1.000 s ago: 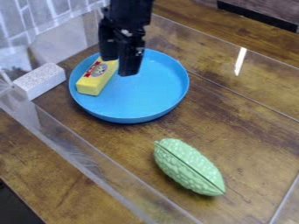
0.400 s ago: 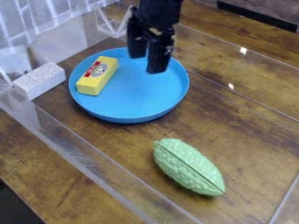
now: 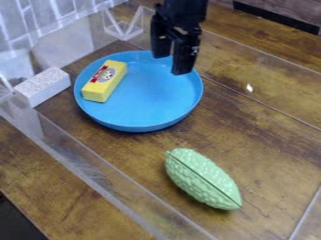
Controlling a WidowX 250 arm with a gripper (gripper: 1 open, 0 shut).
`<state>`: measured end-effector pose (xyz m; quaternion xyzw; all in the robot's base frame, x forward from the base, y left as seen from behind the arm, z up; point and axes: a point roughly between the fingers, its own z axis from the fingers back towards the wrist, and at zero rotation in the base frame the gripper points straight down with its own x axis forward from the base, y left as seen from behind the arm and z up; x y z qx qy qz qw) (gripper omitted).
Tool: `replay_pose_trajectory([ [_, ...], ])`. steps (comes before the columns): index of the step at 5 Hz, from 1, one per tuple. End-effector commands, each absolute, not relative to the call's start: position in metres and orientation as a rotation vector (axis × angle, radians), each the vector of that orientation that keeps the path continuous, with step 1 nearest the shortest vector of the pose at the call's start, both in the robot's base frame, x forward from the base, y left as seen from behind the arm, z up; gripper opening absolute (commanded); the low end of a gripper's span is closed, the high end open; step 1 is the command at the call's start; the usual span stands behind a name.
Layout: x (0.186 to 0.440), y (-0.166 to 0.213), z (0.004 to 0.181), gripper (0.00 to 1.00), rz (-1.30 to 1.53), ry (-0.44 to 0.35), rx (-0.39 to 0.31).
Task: Put the white object in the blue tray
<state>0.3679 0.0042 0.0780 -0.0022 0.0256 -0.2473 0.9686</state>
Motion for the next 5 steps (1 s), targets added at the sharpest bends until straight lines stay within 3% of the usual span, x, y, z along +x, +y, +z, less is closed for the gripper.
replay_pose_trajectory([
  [1, 0.389, -0.008, 0.099, 1.0, -0.541, -0.038, 0.021],
  [5, 0.396, -0.011, 0.116, 1.0, -0.537, -0.098, 0.045],
])
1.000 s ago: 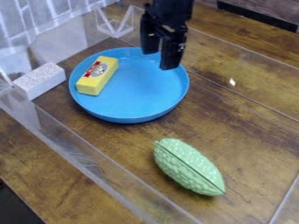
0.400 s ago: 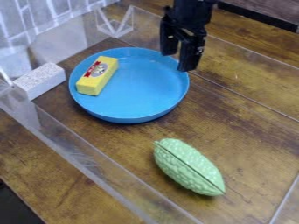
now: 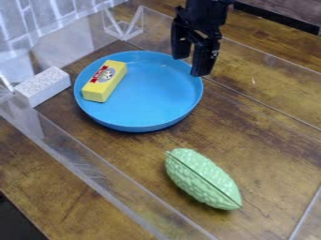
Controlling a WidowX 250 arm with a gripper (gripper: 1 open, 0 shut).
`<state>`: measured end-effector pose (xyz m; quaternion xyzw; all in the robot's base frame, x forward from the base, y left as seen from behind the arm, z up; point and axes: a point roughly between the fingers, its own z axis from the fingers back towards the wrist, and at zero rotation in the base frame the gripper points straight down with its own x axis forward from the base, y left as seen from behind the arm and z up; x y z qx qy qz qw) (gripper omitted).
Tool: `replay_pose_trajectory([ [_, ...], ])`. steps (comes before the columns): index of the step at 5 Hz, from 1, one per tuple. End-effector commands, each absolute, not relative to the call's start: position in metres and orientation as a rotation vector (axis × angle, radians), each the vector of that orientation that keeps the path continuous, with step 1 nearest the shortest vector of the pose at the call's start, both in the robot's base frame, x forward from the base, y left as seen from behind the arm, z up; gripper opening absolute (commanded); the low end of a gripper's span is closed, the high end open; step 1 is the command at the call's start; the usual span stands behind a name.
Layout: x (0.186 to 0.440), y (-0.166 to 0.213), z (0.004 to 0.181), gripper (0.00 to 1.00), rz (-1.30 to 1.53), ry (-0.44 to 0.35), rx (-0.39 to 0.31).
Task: Put the white object in the blue tray
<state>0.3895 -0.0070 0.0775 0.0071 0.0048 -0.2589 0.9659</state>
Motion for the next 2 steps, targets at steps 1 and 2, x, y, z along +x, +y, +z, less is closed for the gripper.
replay_pose_trajectory([
  [1, 0.3959, -0.0109, 0.1191, 1.0, -0.533, -0.108, 0.048],
  [2, 0.3958, -0.0103, 0.1215, 1.0, -0.529, -0.117, 0.052],
])
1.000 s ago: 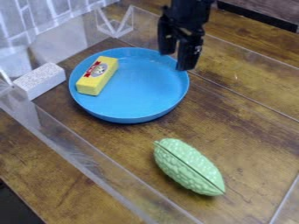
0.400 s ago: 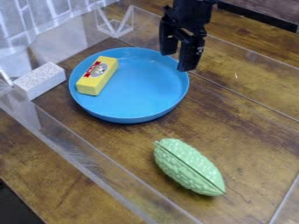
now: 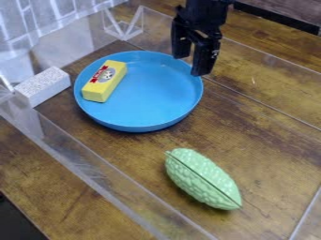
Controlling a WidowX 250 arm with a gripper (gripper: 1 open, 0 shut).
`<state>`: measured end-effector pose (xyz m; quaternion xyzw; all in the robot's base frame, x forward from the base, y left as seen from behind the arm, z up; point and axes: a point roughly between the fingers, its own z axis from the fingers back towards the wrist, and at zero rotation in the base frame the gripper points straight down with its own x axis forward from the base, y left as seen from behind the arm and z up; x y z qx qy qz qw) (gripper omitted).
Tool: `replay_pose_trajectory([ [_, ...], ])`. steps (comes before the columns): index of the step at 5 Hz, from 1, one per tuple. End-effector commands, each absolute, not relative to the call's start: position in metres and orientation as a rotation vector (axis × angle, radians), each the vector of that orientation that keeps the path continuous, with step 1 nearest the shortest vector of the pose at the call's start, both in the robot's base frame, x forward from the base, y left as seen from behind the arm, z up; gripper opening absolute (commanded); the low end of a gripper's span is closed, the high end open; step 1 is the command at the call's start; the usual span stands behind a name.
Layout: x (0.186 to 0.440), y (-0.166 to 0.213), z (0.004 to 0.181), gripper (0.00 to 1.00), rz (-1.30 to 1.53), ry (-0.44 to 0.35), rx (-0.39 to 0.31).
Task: Put the white object in the blue tray
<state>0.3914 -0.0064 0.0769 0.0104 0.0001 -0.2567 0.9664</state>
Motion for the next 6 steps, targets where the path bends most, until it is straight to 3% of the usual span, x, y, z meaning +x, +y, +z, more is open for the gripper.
replay_pose_trajectory([
  [1, 0.395, -0.009, 0.125, 1.0, -0.524, -0.127, 0.056],
  [5, 0.384, 0.017, 0.11, 1.0, -0.628, -0.066, 0.043],
  [6, 0.391, 0.018, 0.106, 1.0, -0.702, -0.066, 0.047],
])
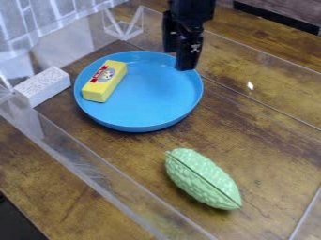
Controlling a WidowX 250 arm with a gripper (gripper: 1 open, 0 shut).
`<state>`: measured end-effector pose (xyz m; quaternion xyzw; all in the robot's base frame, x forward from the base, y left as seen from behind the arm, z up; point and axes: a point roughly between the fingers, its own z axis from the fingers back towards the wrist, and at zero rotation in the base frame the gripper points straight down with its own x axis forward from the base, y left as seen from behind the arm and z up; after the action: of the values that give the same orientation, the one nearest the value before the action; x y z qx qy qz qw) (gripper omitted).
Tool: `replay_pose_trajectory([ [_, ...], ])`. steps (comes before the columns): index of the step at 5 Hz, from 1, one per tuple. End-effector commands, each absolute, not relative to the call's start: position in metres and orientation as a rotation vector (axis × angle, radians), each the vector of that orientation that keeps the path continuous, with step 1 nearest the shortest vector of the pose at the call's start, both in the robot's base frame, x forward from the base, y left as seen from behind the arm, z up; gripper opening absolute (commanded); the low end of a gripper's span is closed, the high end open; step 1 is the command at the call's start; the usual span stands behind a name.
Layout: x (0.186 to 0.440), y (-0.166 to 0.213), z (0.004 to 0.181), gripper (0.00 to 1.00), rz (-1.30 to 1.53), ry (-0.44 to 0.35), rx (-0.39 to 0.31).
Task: Put the white object in the blue tray
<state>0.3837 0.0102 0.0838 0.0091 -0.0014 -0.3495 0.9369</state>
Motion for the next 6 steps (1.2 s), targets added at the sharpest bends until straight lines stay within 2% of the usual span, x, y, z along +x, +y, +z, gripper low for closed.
replay_pose_trajectory([
  [1, 0.401, 0.017, 0.103, 1.0, -0.786, -0.069, 0.055],
  [4, 0.431, 0.0, 0.094, 1.0, -0.993, -0.091, 0.081],
  [6, 0.447, -0.009, 0.081, 1.0, -1.083, -0.103, 0.098],
])
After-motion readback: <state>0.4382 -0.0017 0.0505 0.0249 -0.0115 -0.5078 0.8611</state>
